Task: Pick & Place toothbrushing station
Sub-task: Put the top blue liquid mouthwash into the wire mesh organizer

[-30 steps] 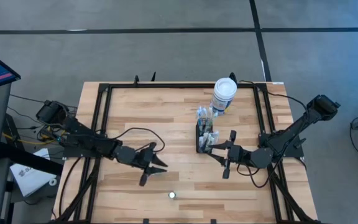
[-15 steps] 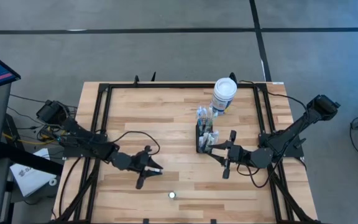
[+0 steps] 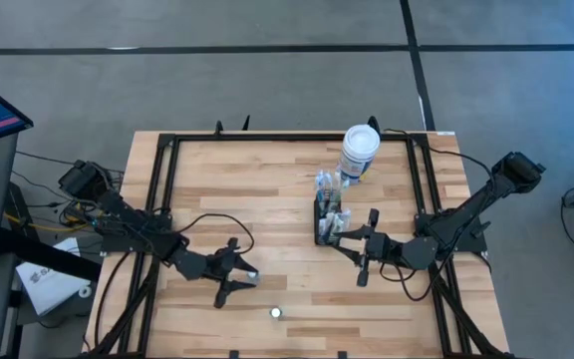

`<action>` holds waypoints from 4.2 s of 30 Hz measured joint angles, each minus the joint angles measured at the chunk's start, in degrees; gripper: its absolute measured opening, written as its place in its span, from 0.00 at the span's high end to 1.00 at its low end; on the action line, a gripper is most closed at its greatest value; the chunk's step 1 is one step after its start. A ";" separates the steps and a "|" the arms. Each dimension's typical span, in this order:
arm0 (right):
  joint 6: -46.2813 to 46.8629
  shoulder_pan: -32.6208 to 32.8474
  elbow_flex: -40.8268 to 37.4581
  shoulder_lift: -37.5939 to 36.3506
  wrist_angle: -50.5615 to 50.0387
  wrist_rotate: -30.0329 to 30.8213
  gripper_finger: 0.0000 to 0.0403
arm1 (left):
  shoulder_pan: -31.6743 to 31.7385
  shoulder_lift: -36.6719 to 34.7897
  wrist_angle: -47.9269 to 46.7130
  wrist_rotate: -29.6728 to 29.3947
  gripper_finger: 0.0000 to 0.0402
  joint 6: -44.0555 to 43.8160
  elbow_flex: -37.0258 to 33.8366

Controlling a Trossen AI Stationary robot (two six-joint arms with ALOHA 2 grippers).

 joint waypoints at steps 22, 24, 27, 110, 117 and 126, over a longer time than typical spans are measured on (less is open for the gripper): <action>0.57 0.00 0.00 0.00 -0.03 0.01 0.70 | -1.04 0.07 -6.10 -6.25 0.55 -1.90 -0.09; 0.55 0.00 0.00 0.00 -0.03 0.02 0.70 | -1.04 0.07 -6.10 -6.27 0.55 -1.88 -0.09; 0.55 0.00 0.00 0.00 -0.04 0.02 0.70 | -1.05 0.67 -6.32 -6.94 0.55 -1.88 -0.09; 1.38 -0.11 0.00 0.00 -0.26 0.02 0.70 | 15.20 7.96 -1.19 -4.17 0.77 6.64 7.58; 1.36 -0.09 0.00 0.00 -0.31 0.02 0.70 | 21.81 7.96 -1.39 2.25 0.77 8.23 10.20; 1.20 -0.10 0.00 0.00 -0.28 0.02 0.70 | 26.74 7.96 -1.53 6.47 0.77 11.68 13.32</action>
